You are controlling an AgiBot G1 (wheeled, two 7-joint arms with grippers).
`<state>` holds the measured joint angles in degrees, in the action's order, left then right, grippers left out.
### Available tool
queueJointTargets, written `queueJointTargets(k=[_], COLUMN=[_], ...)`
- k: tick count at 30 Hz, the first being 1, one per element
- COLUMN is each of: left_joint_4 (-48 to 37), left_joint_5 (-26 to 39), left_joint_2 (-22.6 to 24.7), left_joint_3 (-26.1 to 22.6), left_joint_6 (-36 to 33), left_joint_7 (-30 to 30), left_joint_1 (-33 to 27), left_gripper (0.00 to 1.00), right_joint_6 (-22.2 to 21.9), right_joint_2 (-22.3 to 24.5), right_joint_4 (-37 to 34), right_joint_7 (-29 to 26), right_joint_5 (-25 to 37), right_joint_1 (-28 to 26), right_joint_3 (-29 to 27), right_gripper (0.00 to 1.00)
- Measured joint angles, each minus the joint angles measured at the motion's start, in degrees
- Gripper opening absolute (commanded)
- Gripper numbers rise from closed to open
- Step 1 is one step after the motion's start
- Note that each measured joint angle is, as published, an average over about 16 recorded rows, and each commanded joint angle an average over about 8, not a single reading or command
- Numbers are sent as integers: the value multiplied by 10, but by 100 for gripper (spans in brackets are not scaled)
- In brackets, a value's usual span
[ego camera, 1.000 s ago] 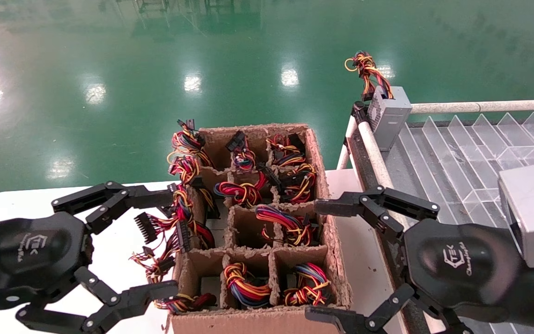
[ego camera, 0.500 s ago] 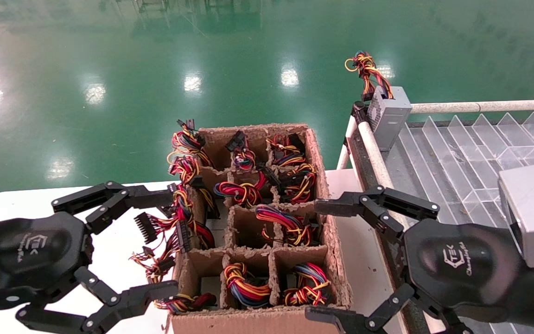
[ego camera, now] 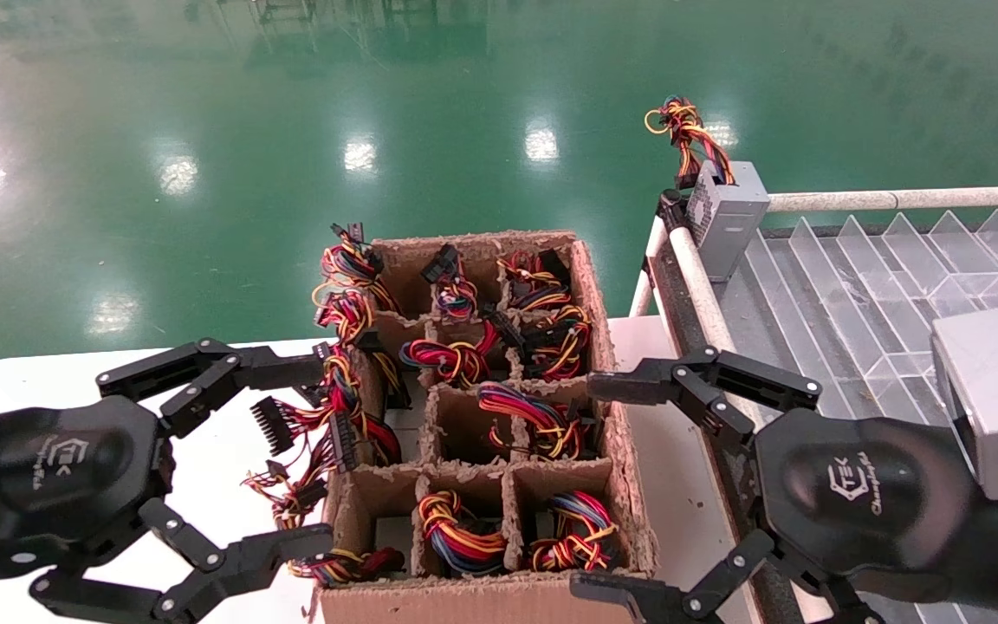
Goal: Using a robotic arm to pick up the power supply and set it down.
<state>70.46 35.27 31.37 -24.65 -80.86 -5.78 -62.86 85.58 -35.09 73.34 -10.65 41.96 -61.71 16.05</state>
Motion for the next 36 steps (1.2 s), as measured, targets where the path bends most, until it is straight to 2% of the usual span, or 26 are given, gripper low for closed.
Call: queueJointTargets(k=[36], left_joint_4=[0], left_joint_5=[0], left_joint_2=[0], left_joint_3=[0], left_joint_6=[0], left_joint_7=[0], left_joint_1=[0], left_gripper=[100], right_joint_6=[0], right_joint_2=[0], right_joint_4=[0], right_joint_7=[0], right_joint_5=[0], right_joint_1=[0], right_joint_3=[0], right_gripper=[100])
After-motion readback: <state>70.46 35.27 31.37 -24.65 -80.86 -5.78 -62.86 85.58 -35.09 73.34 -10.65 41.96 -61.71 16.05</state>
